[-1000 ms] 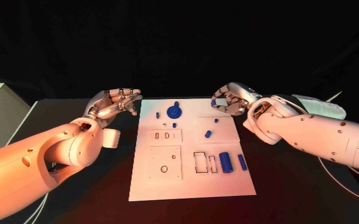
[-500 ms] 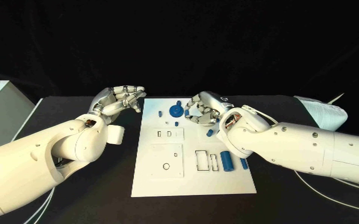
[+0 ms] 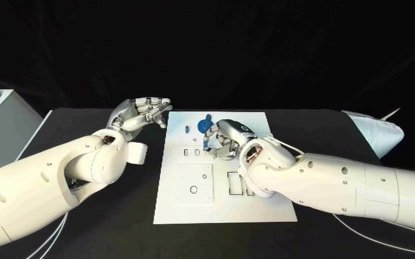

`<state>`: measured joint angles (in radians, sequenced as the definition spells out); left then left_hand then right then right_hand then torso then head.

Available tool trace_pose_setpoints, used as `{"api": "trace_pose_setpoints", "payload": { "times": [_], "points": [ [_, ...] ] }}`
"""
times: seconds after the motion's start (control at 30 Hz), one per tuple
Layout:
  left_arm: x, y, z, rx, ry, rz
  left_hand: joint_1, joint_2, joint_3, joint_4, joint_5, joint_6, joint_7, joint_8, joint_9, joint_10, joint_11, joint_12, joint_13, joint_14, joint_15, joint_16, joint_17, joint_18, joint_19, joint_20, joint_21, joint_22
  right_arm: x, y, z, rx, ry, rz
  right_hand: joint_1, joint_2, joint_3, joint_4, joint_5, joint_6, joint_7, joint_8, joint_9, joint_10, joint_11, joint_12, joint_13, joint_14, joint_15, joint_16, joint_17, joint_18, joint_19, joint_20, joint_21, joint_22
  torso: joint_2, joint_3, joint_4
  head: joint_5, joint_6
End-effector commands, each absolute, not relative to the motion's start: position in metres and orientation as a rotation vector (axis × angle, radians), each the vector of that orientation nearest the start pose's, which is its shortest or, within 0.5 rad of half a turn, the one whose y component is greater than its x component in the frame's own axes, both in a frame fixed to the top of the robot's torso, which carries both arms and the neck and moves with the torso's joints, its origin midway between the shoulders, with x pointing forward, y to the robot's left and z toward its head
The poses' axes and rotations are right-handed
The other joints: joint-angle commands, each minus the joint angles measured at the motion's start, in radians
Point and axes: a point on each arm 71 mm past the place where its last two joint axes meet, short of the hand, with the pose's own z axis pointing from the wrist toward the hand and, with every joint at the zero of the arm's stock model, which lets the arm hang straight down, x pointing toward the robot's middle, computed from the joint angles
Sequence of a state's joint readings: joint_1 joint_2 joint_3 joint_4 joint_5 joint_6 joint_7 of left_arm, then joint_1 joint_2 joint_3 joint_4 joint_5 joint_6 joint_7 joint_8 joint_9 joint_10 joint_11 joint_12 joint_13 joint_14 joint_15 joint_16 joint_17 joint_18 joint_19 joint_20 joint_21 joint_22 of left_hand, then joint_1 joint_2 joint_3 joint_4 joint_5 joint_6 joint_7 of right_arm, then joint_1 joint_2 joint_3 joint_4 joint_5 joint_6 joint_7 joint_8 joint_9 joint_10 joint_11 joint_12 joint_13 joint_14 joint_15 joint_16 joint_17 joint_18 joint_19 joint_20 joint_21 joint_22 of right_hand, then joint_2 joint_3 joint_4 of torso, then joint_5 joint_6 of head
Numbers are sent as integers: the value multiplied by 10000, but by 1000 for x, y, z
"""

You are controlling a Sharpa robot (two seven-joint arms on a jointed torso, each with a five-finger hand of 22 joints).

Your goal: Assemble the parts on the task board

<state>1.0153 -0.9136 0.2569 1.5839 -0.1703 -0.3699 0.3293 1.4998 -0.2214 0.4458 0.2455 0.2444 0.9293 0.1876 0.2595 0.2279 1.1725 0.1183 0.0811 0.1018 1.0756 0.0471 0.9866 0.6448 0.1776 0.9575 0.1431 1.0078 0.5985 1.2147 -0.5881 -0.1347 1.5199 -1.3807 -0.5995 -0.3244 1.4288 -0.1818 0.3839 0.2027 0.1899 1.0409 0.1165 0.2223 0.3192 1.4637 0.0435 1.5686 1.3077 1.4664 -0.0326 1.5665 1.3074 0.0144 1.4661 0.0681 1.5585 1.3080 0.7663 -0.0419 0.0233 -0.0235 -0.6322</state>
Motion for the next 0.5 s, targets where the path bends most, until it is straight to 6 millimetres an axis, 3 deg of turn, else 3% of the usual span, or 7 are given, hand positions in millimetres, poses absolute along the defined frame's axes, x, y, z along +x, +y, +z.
{"api": "trace_pose_setpoints", "payload": {
  "times": [0.03,0.5],
  "points": [
    [485,237,-152,-10771,12913,-15229,-103,-14,74,7,-39,-32,-2,39,14,-33,17,56,18,-93,9,42,-14,66,-69,5,41,13,467,-84,-198,490,15807,7013,-196,6,45,43,43,34,20,49,-6,1071,-39,22,2631,1044,-5,43,2634,-85,954,10,-63,2436,9,-4,1,-5,-51],
    [485,237,-153,-10780,12946,-15219,-103,-14,74,7,-39,-32,-2,39,14,-33,17,56,18,-93,9,42,-14,66,-69,5,41,13,464,-72,-207,263,15853,6324,-520,-129,-27,155,33,12,14,107,11,1071,-40,22,2631,1044,2,43,2634,-75,940,24,-95,2404,8,-3,-2,-12,-122]
  ]
}}
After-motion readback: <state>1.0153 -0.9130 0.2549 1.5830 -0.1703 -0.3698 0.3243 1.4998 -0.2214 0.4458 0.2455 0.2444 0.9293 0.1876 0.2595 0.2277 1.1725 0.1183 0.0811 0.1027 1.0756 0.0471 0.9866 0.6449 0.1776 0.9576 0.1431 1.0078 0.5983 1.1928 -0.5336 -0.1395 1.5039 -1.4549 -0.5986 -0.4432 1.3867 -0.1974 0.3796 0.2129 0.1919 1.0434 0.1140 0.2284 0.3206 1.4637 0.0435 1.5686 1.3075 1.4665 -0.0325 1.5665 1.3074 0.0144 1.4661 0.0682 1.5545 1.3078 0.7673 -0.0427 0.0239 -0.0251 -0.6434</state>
